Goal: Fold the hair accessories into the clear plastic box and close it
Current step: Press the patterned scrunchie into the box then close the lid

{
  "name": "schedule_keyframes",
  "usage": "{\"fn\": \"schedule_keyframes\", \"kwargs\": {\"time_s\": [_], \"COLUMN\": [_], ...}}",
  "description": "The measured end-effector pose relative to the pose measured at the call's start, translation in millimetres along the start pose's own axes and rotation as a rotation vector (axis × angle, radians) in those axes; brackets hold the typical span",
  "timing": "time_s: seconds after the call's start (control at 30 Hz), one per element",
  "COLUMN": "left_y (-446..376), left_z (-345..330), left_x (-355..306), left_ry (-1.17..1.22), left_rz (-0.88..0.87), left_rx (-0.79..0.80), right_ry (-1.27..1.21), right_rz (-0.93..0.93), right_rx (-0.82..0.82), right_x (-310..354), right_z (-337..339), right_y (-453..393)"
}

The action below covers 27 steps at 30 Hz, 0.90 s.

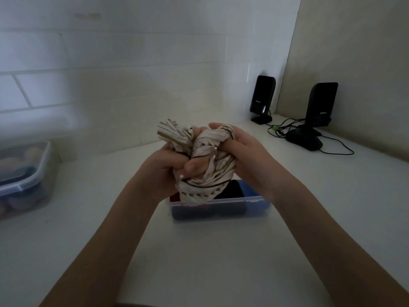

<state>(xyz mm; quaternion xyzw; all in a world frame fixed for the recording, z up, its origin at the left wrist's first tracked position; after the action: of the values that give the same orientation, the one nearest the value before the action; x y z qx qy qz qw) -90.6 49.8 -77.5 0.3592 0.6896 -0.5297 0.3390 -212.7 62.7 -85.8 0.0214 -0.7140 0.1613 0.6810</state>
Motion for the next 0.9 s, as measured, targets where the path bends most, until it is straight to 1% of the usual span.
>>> {"fn": "schedule_keyframes", "kwargs": {"time_s": [0.07,0.1,0.17,0.23,0.3,0.37,0.43,0.5,0.57,0.63,0.73,0.8,0.9], "left_y": [-1,-1,0,3,5,6,7,8,8,10,11,8,6], "left_z": [-7,-9,-9,-10,-7,-2,7,14,19,24,24,25,31], "left_x": [2,2,2,-1,-2,-2,-2,-2,-3,-5,-9,-8,1], "left_ry": [0.109,0.136,0.142,0.116,0.077,0.044,0.057,0.067,0.029,0.001,0.047,0.056,-0.043], "left_rz": [0.012,0.015,0.021,0.019,0.035,0.058,0.065,0.046,0.049,0.047,0.01,0.029,0.094], "left_rx": [0.103,0.134,0.146,0.163,0.141,0.071,-0.049,-0.175,-0.301,-0.411,-0.464,-0.472,-0.605], "right_ry": [-0.118,-0.207,-0.312,-0.298,-0.26,-0.277,-0.362,-0.473,-0.62,-0.686,-0.623,-0.579,-0.536], "right_rz": [-0.098,-0.14,-0.19,-0.182,-0.152,-0.12,-0.082,-0.068,-0.061,-0.038,-0.025,-0.07,-0.146], "right_rx": [0.218,0.288,0.358,0.395,0.381,0.376,0.368,0.274,0.173,0.146,0.101,0.067,0.001], "right_x": [-2,-3,-3,-2,2,5,7,5,4,6,11,9,2], "right_z": [-11,-15,-20,-24,-25,-24,-20,-13,-5,-1,8,18,26], "right_y": [3,5,8,8,8,9,8,5,4,4,5,6,6]}}
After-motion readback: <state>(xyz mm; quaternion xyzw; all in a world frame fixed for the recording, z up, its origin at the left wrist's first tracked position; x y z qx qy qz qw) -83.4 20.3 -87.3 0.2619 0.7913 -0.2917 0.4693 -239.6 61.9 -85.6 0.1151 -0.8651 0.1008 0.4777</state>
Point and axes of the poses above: each hand's wrist, its own y-axis away from the middle knuckle, its own z-axis out of the back of the hand, x = y × z, the point moved 4 cm from there along -y, towards the middle knuckle, and after that the axes turned 10 degrees about x, right-handed, at the moved point
